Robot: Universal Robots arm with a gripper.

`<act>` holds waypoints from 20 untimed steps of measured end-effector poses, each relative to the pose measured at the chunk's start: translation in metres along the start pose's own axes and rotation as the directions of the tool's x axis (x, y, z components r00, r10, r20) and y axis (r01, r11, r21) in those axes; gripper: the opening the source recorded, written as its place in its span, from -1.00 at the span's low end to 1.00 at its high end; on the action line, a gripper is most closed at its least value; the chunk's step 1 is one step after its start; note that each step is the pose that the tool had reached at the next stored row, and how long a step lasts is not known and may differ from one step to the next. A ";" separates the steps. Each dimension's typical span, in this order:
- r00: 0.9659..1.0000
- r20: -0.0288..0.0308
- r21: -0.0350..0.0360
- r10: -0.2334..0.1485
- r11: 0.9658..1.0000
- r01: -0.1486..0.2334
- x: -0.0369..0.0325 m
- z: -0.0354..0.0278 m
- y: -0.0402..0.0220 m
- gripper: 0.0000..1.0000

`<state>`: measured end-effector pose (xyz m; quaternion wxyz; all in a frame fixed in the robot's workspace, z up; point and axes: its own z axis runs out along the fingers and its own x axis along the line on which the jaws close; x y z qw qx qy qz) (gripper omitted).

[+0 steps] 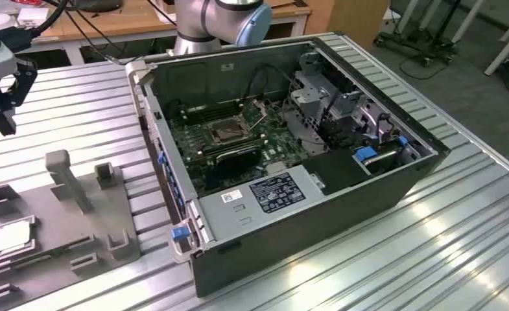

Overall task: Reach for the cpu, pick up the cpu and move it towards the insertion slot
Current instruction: 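Reach for the cpu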

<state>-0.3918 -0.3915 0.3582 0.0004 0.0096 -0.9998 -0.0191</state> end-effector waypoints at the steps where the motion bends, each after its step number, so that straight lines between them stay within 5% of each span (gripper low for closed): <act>1: 1.000 0.000 0.000 0.000 1.000 0.000 0.0000 0.0000 0.0000 -0.79; 20: 1.000 0.000 0.000 0.000 1.000 0.000 0.0115 0.0017 0.0002 -0.79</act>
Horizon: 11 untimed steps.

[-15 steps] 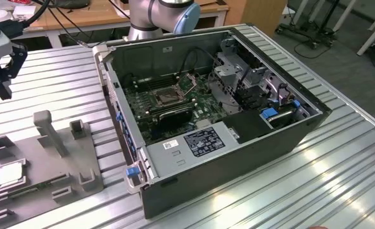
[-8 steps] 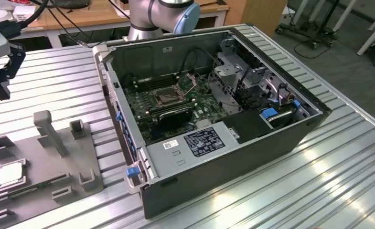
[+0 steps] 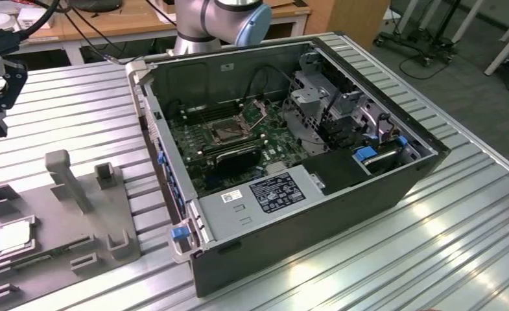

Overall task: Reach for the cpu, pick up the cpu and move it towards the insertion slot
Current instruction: 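Reach for the cpu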

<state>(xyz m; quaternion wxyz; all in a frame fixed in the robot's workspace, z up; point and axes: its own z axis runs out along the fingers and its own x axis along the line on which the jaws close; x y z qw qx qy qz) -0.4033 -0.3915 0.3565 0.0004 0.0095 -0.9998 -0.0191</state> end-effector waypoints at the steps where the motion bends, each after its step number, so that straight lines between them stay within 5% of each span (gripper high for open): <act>1: 1.000 0.000 0.000 0.000 1.000 0.000 0.0017 0.0003 0.0000 -0.79; 11: 1.000 0.000 0.000 0.000 1.000 0.000 0.0220 0.0029 -0.0016 -0.79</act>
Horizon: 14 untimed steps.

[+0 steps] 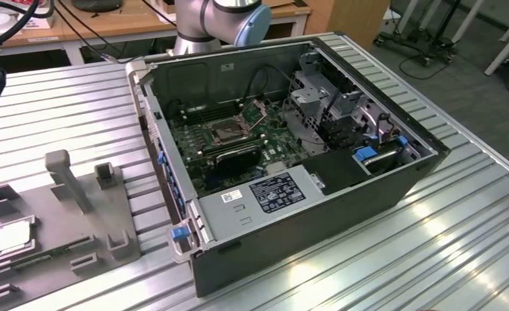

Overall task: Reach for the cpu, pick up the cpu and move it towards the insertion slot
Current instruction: 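Reach for the cpu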

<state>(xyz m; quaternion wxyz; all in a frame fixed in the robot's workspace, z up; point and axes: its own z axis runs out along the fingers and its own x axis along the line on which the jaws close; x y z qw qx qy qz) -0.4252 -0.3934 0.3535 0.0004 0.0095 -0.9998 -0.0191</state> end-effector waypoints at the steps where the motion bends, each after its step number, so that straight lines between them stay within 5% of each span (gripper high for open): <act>1: 1.000 0.000 0.000 0.000 1.000 0.000 0.0001 0.0000 0.0000 -0.79; 14: 1.000 0.000 0.000 0.000 1.000 0.000 0.0009 0.0000 0.0000 -0.79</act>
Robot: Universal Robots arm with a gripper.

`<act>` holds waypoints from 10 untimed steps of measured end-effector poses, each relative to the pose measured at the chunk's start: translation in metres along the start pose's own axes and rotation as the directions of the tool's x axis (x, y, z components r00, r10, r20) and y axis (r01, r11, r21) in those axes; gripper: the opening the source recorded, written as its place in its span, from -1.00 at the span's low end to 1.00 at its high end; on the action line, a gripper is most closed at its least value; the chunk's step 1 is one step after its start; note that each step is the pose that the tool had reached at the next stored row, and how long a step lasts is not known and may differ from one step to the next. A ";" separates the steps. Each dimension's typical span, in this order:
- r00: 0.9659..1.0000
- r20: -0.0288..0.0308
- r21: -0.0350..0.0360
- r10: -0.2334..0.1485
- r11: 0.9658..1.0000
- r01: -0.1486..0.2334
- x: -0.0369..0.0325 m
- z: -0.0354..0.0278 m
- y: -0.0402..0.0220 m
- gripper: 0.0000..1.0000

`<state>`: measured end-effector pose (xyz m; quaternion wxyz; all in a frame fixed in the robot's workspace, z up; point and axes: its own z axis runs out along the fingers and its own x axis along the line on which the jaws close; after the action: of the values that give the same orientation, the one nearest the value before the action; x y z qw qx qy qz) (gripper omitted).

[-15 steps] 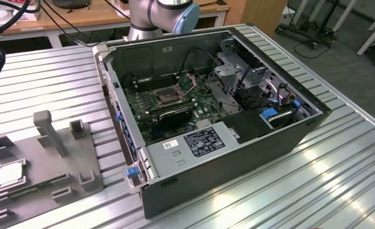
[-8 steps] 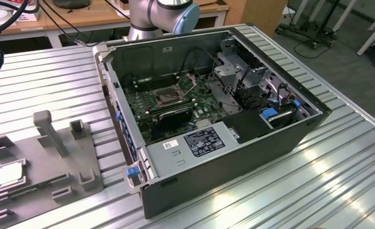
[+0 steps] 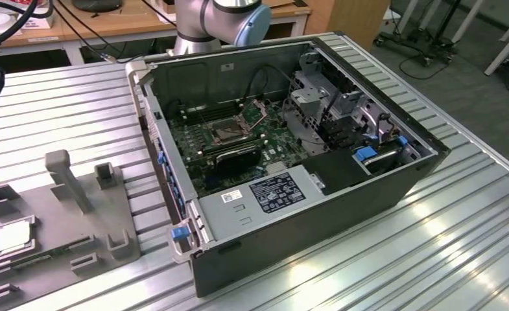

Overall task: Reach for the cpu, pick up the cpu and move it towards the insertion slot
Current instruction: 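Reach for the cpu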

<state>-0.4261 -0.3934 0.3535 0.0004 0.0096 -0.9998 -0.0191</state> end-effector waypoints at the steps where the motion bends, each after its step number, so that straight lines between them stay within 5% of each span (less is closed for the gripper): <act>1: 1.000 0.000 0.000 0.000 1.000 0.000 0.0001 0.0000 0.0000 -0.79; 10: 1.000 0.000 0.000 0.000 1.000 0.000 0.0005 0.0000 0.0000 -0.79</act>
<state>-0.4266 -0.3934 0.3535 0.0004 0.0095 -0.9998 -0.0191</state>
